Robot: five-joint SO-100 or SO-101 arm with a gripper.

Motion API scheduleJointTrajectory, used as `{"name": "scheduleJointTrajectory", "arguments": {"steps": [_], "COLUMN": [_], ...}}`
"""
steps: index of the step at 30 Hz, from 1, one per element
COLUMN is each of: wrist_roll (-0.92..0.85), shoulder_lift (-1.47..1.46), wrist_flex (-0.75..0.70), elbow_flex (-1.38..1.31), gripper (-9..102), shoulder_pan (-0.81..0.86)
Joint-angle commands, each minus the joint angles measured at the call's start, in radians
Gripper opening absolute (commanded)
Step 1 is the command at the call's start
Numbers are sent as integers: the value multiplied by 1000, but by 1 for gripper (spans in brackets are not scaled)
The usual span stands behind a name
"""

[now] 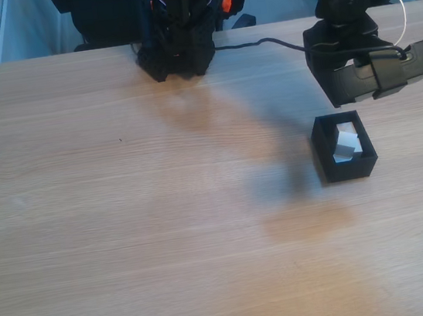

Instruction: Pick blocks and place them in the box.

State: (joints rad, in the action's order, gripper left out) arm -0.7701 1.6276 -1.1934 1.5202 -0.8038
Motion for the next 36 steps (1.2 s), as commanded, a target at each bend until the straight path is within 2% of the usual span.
{"name": "scheduleJointTrajectory", "arguments": {"steps": [1, 5, 11, 13, 15, 16, 25, 36], "wrist_roll": [6, -2, -20, -37, -67, -84, -419, -640], "shoulder_lift": [51, 51, 66, 87, 127, 158, 552, 1035], "wrist_flex": [26, 35, 37, 37, 28, 21, 75, 181], "elbow_flex": [-9, -5, 21, 48, 89, 121, 607, 1101], "gripper": [4, 13, 14, 13, 3, 0, 0, 0], "shoulder_pan": [3, 23, 49, 58, 69, 74, 224, 426]}}
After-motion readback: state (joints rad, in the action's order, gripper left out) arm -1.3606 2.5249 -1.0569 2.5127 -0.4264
